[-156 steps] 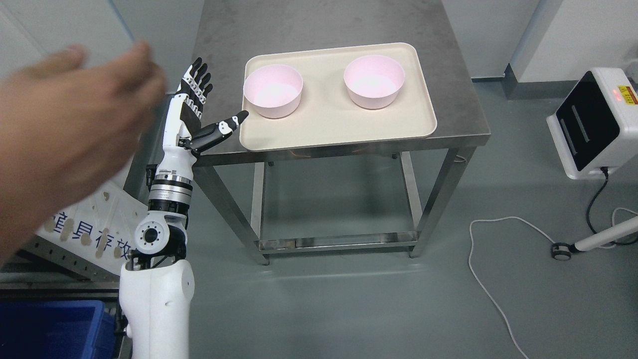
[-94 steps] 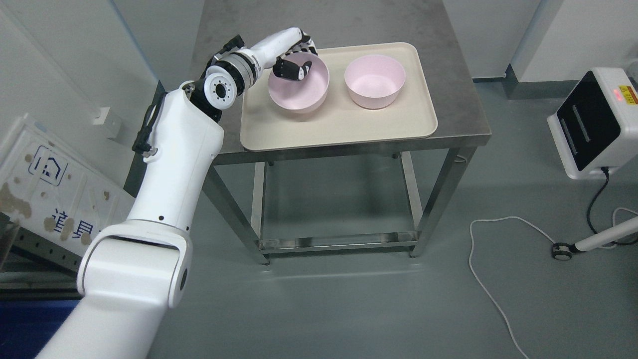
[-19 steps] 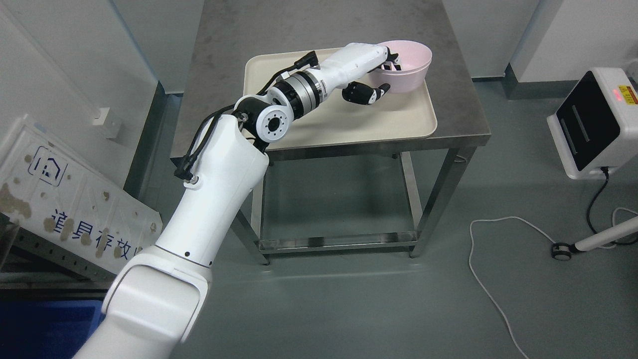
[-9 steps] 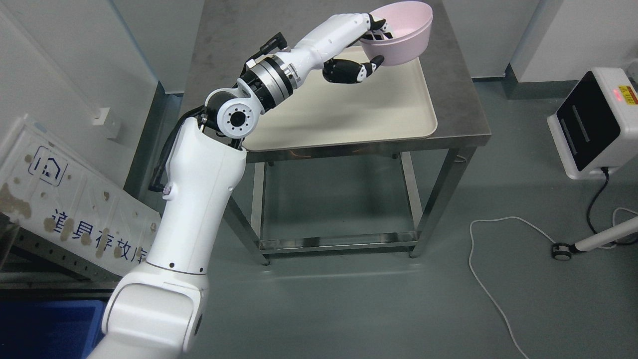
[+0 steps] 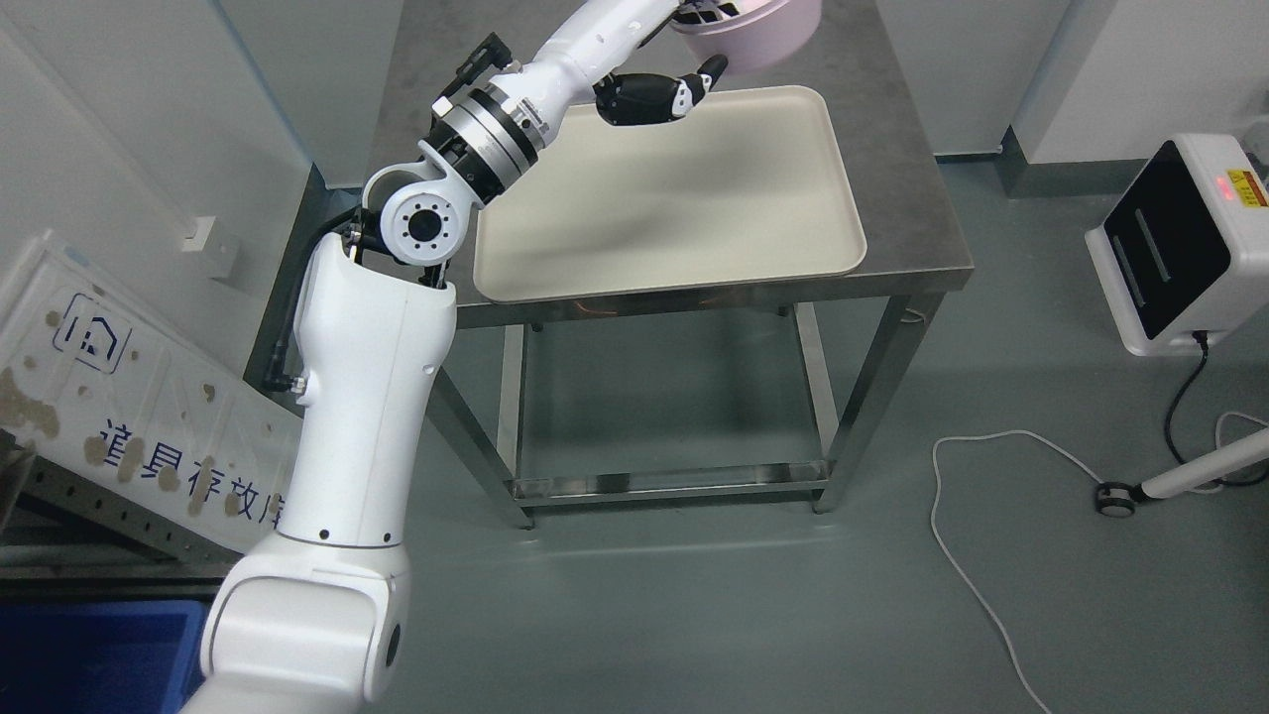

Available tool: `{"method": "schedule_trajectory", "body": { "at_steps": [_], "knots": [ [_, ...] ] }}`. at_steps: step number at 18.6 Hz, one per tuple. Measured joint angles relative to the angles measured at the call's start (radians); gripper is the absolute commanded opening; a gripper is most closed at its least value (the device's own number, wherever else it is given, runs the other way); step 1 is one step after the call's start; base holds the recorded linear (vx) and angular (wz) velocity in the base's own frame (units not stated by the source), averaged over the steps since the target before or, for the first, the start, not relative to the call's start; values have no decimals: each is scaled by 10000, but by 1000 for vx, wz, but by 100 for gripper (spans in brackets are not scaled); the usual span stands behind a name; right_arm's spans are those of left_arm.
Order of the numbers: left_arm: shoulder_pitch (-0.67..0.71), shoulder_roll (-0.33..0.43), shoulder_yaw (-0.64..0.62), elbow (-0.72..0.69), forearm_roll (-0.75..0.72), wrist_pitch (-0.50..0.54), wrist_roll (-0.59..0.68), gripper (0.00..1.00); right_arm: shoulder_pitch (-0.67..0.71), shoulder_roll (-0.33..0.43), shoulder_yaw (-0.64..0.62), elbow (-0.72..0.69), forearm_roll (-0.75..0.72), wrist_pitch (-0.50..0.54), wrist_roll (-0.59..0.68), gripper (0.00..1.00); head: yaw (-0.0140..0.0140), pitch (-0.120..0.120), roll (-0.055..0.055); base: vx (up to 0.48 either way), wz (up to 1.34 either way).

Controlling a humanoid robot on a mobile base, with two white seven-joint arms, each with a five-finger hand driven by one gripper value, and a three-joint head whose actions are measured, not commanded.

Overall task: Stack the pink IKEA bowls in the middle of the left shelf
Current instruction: 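Lift the stacked bowls off the tray with the left hand, then carry the stacked bowls while turning toward the blue bin shelves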

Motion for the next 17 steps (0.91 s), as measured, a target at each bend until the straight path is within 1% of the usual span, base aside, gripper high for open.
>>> {"method": "schedule_trajectory", "body": {
  "at_steps": [6, 12, 17],
  "knots": [
    [35, 0, 381, -221, 24, 35, -2, 2, 0, 0, 0, 0, 0, 0, -20, 100, 0, 0, 0, -57, -58],
    [51, 0, 630, -343, 33, 50, -3, 3, 1, 0, 0, 0, 0, 0, -41, 100, 0, 0, 0, -221, -4],
    [60, 0, 743, -431, 40, 60, -2, 3, 3, 0, 0, 0, 0, 0, -43, 100, 0, 0, 0, -251, -188]
  ]
}}
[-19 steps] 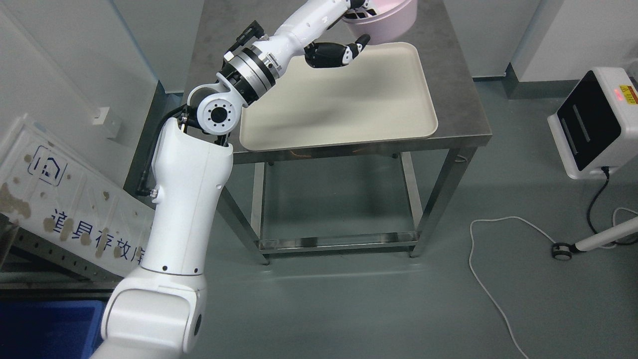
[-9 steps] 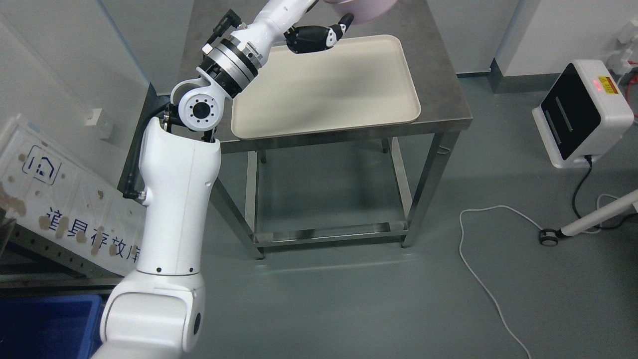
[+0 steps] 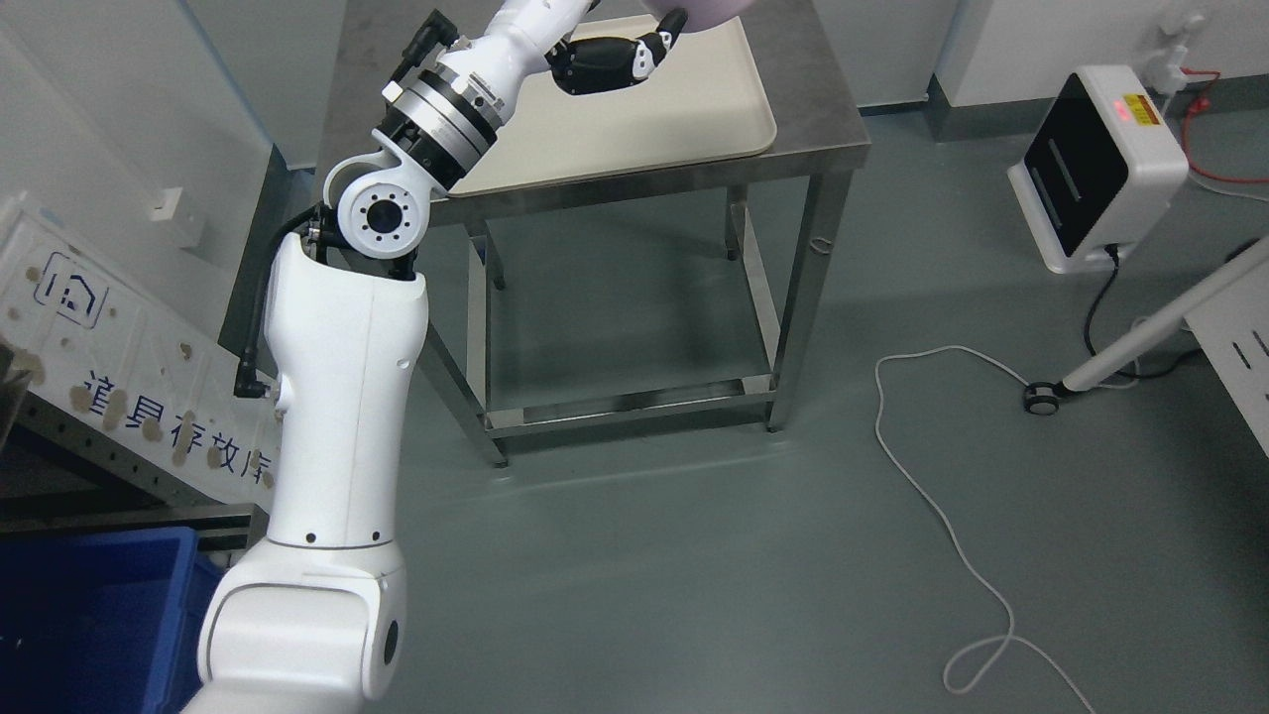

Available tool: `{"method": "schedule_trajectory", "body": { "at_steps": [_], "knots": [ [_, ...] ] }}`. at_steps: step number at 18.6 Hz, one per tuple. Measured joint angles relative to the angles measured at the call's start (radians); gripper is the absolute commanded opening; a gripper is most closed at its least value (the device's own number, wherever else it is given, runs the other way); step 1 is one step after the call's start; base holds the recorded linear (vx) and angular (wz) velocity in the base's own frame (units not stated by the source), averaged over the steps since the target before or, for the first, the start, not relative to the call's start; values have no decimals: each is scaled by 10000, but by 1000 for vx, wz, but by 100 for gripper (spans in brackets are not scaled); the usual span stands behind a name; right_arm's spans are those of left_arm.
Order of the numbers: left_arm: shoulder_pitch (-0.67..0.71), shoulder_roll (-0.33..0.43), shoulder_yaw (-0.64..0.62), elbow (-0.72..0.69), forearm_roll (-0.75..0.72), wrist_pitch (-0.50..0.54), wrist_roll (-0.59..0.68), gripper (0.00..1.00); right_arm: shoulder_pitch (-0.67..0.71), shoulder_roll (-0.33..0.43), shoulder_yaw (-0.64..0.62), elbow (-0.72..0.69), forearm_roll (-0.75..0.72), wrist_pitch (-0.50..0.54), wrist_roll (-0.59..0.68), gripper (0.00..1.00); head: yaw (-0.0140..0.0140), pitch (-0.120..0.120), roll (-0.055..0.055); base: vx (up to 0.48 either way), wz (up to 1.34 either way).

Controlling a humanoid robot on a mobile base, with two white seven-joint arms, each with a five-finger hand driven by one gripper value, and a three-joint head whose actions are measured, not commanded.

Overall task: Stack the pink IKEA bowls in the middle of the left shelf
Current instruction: 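Carry the stacked bowls while turning toward the blue bin shelves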

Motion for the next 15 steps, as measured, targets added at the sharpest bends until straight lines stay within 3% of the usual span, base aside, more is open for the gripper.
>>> {"method": "schedule_trajectory", "body": {
  "at_steps": [6, 15],
  "knots": [
    [4, 0, 54, -209, 12, -27, -1, 3, 1, 0, 0, 0, 0, 0, -1, 100, 0, 0, 0, -319, -170],
    [4, 0, 199, -467, 24, -40, 62, 3, 1, 0, 0, 0, 0, 0, -1, 100, 0, 0, 0, -363, 301]
  ]
}}
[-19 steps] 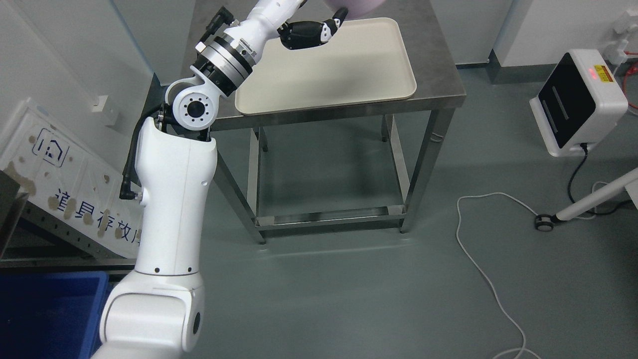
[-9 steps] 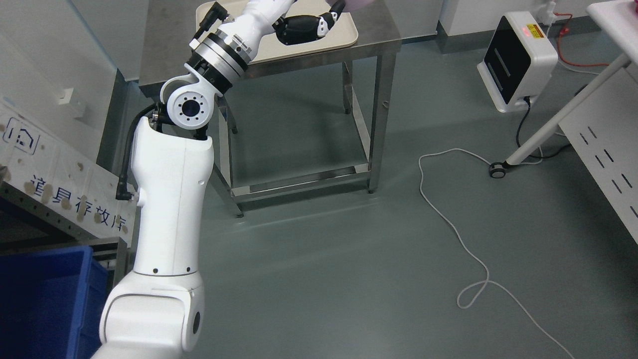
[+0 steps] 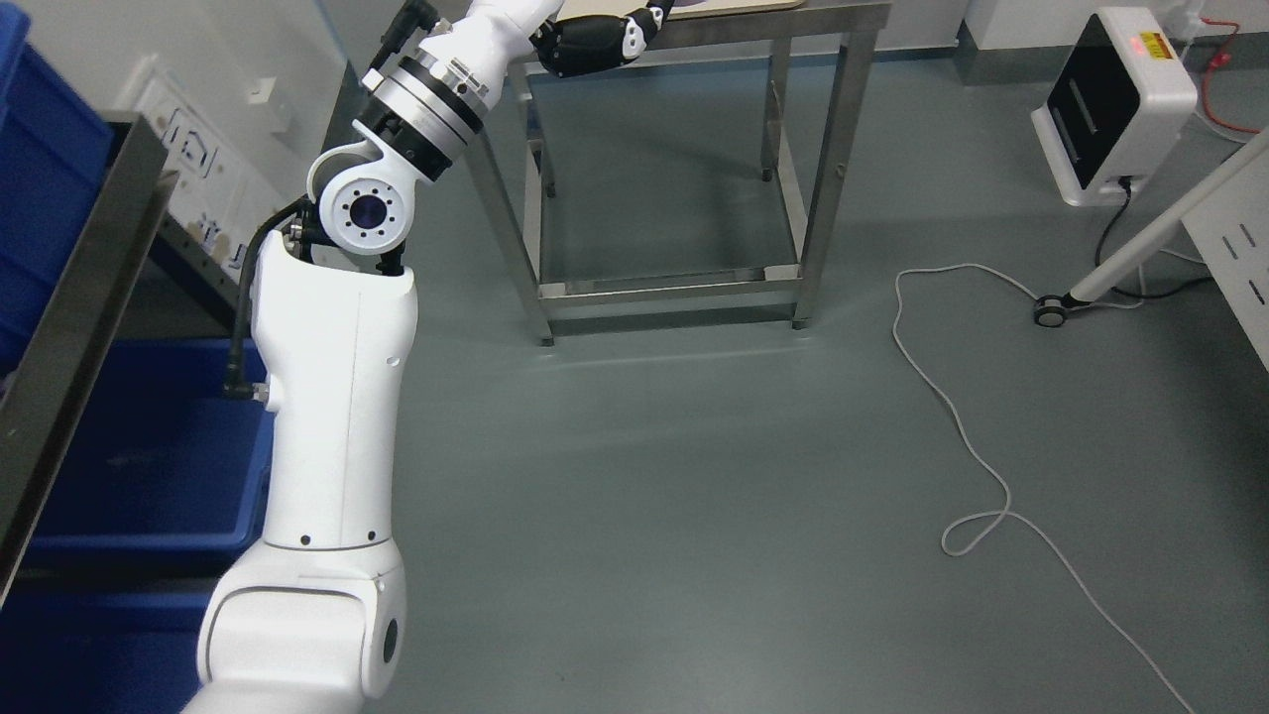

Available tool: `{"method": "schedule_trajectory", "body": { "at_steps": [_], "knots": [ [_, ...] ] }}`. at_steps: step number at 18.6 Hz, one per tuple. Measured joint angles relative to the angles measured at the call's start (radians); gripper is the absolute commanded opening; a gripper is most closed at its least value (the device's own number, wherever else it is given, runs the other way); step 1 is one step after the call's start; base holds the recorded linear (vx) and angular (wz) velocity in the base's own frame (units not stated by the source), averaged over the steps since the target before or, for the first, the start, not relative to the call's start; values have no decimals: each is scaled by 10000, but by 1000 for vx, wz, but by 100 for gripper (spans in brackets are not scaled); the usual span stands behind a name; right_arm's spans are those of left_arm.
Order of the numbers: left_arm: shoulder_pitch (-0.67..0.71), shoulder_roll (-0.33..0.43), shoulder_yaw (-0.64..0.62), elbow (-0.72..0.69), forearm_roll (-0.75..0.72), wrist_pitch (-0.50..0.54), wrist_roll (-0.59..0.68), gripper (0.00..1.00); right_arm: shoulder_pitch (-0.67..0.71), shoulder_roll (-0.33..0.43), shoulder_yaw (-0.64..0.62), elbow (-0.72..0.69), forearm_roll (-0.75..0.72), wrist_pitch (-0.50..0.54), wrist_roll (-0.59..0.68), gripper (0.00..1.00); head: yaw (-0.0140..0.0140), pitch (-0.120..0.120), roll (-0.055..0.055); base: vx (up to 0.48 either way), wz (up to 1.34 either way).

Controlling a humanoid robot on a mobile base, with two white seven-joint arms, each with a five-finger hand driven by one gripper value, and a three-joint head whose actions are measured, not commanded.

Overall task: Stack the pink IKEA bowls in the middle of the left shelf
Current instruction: 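Carry the stacked bowls while turning toward the blue bin shelves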

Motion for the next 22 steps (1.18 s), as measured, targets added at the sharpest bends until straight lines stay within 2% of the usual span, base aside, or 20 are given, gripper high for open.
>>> {"method": "schedule_trajectory", "body": {
  "at_steps": [10, 22],
  "knots": [
    [-310, 0, -57, -231, 136, 134, 66, 4, 1, 0, 0, 0, 0, 0, -1, 100, 0, 0, 0, -308, 660],
    [-621, 0, 29, -319, 144, 382, 74, 4, -2, 0, 0, -1, 0, 0, -3, 100, 0, 0, 0, -139, 1008]
  ]
}}
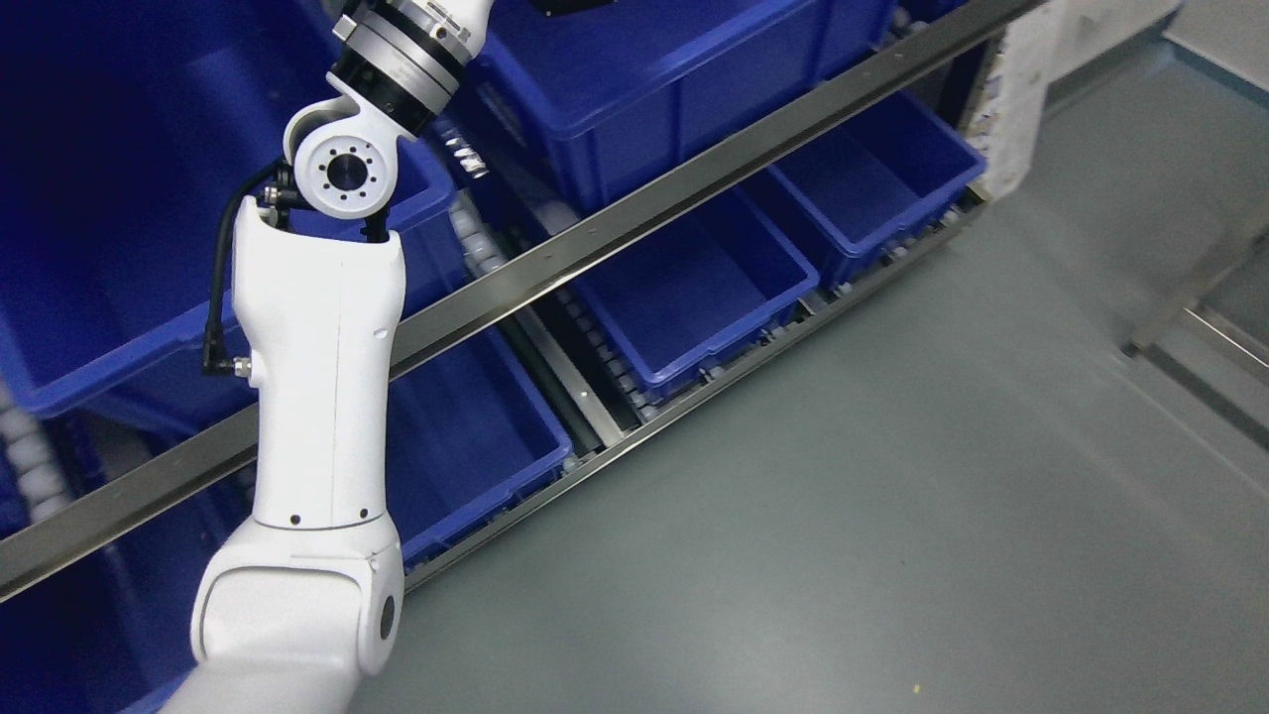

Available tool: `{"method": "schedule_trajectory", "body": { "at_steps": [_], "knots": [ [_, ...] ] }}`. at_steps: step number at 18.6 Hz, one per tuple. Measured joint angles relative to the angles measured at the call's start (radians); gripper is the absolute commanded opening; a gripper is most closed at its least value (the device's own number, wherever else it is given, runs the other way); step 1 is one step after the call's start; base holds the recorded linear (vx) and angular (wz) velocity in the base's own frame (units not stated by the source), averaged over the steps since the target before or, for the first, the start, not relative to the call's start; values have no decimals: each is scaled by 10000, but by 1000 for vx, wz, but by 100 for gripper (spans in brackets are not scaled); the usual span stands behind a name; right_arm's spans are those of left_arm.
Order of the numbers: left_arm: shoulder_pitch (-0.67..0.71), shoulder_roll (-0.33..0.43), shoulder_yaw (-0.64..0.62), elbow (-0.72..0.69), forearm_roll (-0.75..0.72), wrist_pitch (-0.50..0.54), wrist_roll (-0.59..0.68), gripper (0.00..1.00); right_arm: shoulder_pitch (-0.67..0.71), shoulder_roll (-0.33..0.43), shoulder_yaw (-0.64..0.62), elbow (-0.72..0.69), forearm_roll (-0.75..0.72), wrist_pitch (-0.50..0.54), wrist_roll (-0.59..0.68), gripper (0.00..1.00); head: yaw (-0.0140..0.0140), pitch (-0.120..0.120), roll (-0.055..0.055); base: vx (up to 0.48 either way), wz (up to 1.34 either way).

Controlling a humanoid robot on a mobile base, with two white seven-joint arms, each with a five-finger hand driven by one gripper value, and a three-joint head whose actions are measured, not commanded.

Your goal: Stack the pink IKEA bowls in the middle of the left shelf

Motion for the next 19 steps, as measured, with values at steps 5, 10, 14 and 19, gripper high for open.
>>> {"method": "schedule_trajectory", "body": {
  "at_steps": [5, 10, 14, 19],
  "knots": [
    [-292, 0, 8, -6, -240, 708, -63, 4, 0, 0, 0, 0, 0, 0, 0, 100, 0, -2, 0, -17, 892],
    [-110, 157, -25, 20, -720, 1087, -890, 4, -1, 0, 0, 0, 0, 0, -1, 100, 0, -3, 0, 42, 684],
    [35, 299, -146, 254, -1118, 1104, -1316, 4, -1, 0, 0, 0, 0, 0, -1, 100, 0, -4, 0, 59, 378],
    [-57, 354, -572, 820, -1475, 1137, -1381, 10, 1, 0, 0, 0, 0, 0, -1, 100, 0, -4, 0, 36, 163]
  ]
}}
